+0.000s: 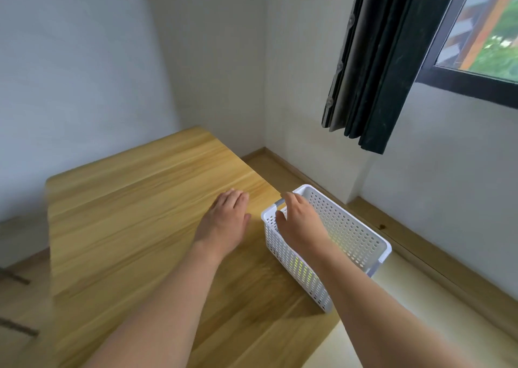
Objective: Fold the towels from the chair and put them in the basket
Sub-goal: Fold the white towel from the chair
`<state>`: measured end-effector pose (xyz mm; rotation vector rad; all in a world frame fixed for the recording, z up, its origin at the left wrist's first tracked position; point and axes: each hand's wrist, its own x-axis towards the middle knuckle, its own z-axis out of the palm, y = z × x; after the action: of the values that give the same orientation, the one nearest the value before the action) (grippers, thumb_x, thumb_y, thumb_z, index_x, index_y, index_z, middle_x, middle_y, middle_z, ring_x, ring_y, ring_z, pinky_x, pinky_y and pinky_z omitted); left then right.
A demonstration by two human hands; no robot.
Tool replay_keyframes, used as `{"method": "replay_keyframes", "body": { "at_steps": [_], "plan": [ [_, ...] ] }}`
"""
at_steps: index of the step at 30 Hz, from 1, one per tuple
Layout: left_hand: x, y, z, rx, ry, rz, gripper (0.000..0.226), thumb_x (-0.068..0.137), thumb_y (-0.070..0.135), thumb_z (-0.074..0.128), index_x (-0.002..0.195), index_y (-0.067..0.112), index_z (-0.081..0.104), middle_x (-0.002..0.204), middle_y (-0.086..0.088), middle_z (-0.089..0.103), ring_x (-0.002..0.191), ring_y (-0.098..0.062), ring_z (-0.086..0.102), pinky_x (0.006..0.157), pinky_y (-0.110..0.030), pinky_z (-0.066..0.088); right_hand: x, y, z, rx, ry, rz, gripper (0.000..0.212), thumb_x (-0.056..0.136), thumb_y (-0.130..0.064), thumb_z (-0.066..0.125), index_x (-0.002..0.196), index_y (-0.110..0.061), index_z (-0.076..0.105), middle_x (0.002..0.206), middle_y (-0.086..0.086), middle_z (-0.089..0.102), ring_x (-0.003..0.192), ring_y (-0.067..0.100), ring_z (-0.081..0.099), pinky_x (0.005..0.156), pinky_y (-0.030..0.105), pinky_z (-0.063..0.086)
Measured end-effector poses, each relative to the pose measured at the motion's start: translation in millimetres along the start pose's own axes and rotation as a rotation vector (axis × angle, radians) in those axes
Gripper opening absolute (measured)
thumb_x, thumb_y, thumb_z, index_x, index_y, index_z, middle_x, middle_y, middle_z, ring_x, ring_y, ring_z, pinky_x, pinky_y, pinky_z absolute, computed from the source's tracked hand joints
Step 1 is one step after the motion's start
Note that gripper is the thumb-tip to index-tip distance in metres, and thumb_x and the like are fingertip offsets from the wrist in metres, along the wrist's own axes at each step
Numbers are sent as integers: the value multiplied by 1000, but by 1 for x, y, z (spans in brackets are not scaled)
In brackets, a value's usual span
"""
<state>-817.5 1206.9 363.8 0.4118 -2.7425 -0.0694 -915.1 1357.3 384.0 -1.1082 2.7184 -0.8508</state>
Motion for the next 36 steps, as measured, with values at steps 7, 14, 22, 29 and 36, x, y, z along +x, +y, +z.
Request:
{"method": "replay_keyframes", "body": {
  "at_steps": [7,14,22,29,36],
  "plan": [
    [-100,-93,-94,-57,81,34,47,97,24,51,139,5,44,143,-10,46,136,-27,37,115,-36,28,-74,-149,32,-58,59,14,50,93,-20,50,141,-9,38,139,11,46,125,29,46,101,36,38],
    [-173,-185,-175,-28,93,24,45,93,24,54,134,6,48,138,-8,49,130,-27,43,111,-37,33,-125,-261,53,-61,109,-10,52,95,-24,48,143,-12,35,142,6,44,128,26,43,103,33,35],
    [-260,-283,-228,7,48,-10,49,97,29,48,141,9,40,146,-7,42,138,-24,34,116,-36,22,-161,-373,111,-10,66,-45,53,96,-25,46,145,-13,32,148,3,39,134,22,38,106,31,33],
    [-341,-404,-291,-67,58,-59,51,99,30,45,145,11,34,150,-6,36,141,-23,28,116,-34,21,-189,-523,183,53,110,-1,52,96,-23,46,145,-13,34,149,2,37,134,20,39,103,29,34],
    [-400,-501,-353,-122,81,-49,51,99,28,44,146,10,33,150,-5,37,140,-22,30,118,-33,18,-214,-644,238,33,79,8,52,95,-22,45,145,-13,34,148,3,38,132,22,41,103,31,35]
  ]
}}
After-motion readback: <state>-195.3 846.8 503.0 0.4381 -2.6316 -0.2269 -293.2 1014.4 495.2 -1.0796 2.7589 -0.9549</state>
